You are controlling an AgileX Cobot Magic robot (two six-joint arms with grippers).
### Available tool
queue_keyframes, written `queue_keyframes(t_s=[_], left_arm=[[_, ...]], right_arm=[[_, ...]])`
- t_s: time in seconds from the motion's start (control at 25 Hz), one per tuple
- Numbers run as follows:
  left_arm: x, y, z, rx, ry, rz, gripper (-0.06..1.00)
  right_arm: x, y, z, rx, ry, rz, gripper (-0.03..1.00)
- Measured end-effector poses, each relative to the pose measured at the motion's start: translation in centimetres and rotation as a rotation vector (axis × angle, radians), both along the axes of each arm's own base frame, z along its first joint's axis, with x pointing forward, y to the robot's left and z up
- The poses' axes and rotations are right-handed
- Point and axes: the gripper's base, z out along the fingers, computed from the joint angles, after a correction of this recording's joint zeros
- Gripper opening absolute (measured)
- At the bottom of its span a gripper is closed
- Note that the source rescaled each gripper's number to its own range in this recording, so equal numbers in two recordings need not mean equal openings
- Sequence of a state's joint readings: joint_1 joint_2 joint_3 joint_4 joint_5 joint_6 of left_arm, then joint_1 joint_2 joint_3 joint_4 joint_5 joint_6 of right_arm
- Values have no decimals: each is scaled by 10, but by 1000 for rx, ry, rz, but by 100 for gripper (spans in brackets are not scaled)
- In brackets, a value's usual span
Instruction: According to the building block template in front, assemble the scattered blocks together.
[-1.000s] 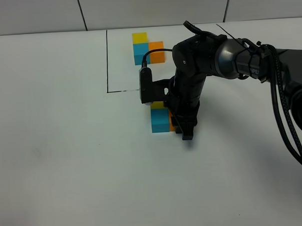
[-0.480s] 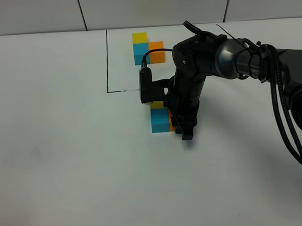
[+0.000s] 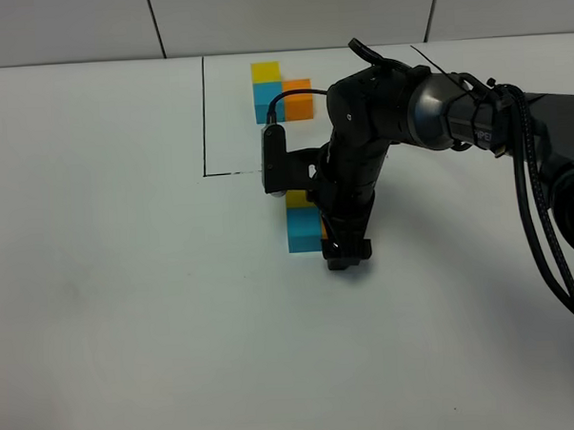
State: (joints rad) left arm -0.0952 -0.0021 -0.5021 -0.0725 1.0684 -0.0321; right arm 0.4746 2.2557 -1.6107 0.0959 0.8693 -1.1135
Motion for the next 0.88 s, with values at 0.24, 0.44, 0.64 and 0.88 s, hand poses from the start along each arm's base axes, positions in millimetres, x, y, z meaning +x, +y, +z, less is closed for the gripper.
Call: queue_keyframes(t_s=[0.24,0.44,0.64,0.88], left_arm=[[0,0,0,0,0,0,59],[0,0,0,0,0,0,59],[0,0,0,1,0,-1,59],[0,0,0,1,0,-1,59]], right_arm=[[-4,-9,6,-36,56,4,78],[0,-21,27,-21,25,-26,54],[1,-42,43,-32,58,-64,28],[0,-83,52,-67,194,-185,6]])
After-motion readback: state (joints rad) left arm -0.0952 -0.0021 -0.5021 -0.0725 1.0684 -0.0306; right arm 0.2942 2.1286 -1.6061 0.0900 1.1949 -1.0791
